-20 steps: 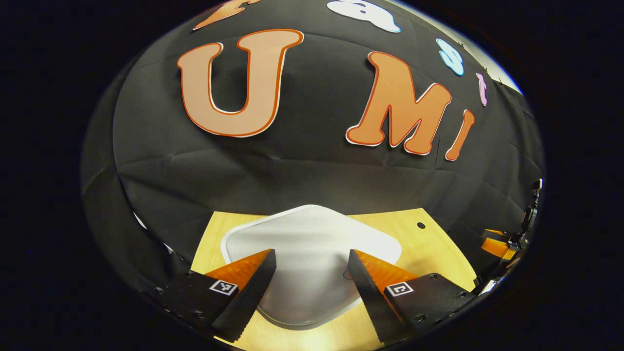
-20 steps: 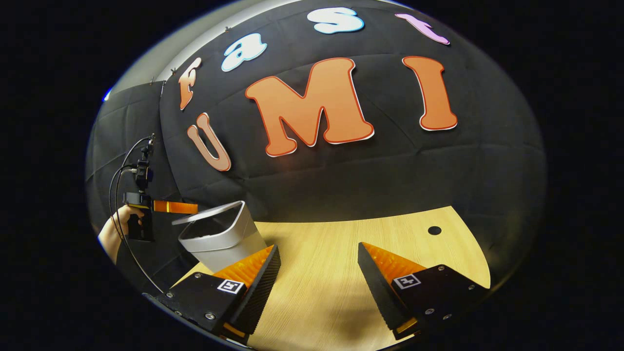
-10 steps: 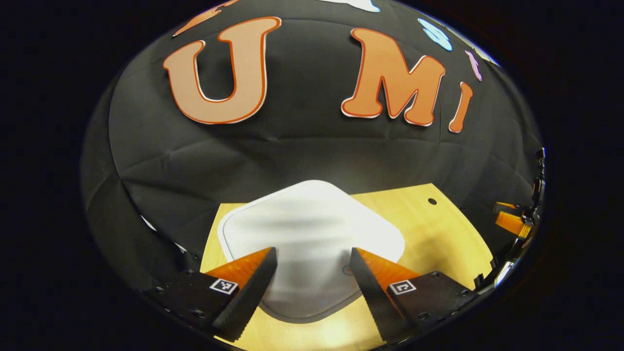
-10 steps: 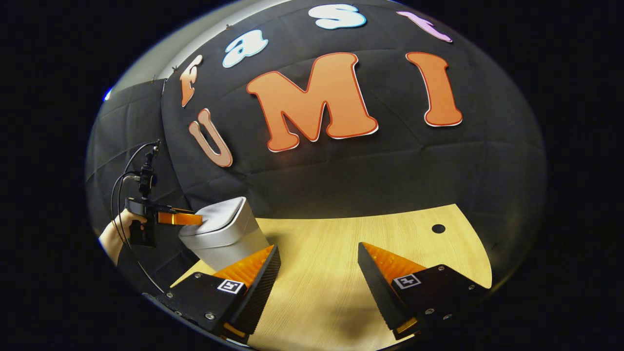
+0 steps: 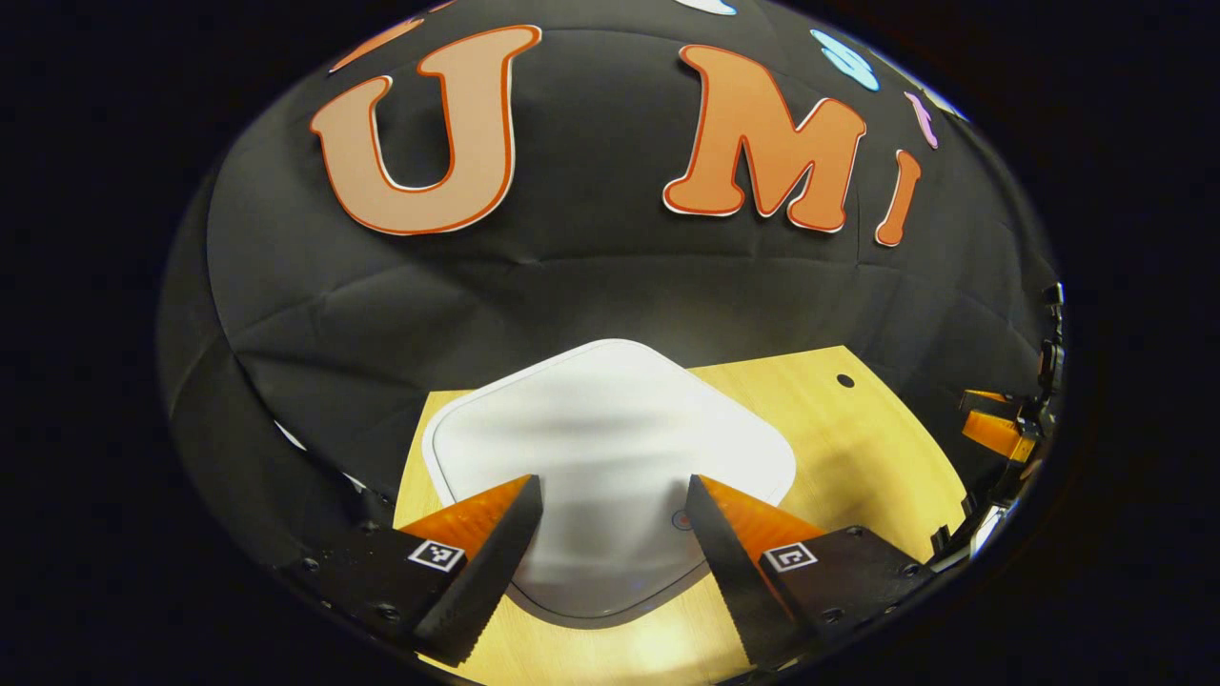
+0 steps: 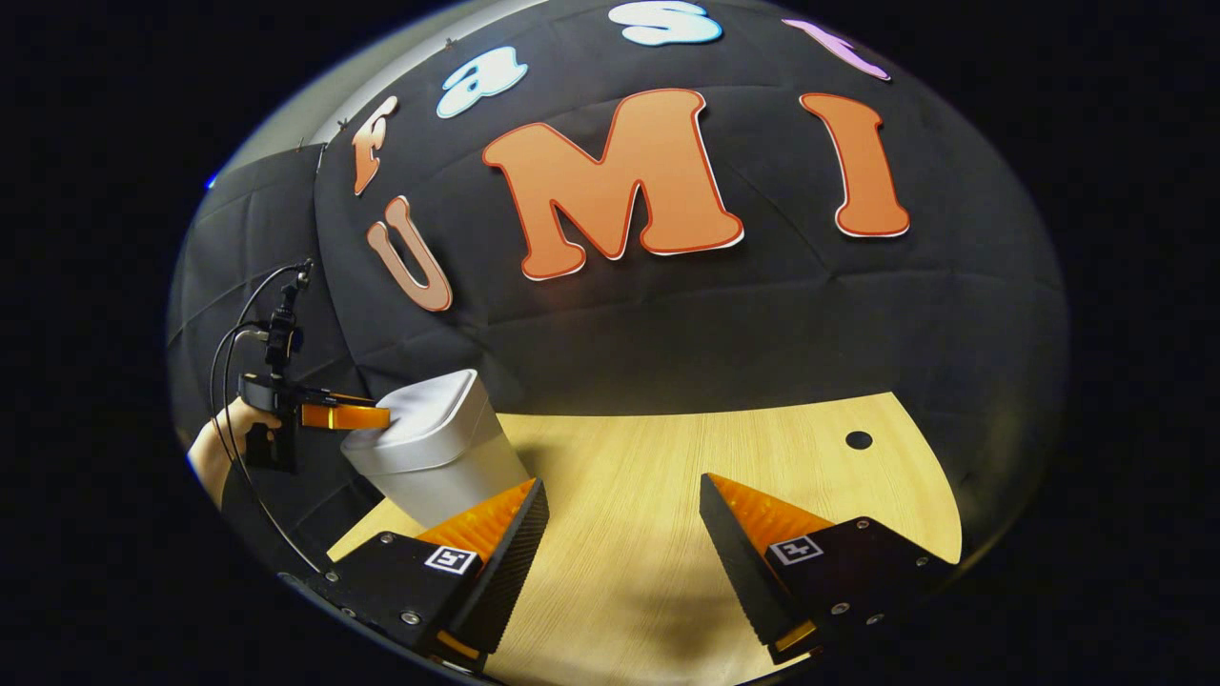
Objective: Press the lid of the desktop garbage bin to open it, pick up the crumpled paper on the desktop and throw it into the bin, then pick up the pop can on the desktop and drop it into the bin, and finally close the garbage bin lid.
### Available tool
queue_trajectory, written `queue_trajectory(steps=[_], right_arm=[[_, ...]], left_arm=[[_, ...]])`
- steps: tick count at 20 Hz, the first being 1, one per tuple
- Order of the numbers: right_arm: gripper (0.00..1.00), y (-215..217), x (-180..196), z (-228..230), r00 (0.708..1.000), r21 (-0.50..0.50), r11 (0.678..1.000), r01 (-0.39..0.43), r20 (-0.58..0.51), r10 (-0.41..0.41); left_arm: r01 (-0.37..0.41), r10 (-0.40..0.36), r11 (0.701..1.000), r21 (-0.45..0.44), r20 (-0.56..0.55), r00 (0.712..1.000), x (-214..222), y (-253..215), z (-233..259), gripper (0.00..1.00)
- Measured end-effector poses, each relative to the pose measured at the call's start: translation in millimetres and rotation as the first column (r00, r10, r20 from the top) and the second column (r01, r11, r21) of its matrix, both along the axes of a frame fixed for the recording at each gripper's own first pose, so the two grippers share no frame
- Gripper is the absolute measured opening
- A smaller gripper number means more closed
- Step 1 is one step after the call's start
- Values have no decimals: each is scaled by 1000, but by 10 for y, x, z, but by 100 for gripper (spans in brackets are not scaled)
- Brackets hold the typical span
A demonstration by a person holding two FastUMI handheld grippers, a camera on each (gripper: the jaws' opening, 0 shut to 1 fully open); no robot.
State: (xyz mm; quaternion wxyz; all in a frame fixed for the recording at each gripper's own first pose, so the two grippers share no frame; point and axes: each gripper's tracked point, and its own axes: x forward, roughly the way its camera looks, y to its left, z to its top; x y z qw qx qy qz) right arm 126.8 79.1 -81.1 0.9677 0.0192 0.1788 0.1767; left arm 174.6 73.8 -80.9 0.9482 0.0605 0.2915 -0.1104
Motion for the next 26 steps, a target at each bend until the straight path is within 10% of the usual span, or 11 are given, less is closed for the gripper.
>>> queue_trajectory(steps=[18, 26], right_arm=[[95, 47, -42, 305, 999, 23, 1000, 4, 47, -5], [95, 98, -33, 606, 990, 26, 999, 39, 133, -42]], left_arm=[[-22, 24, 999, -38, 57, 998, -36, -24, 160, 97], [-30, 83, 988, -151, 358, 930, -133, -512, 1151, 96]])
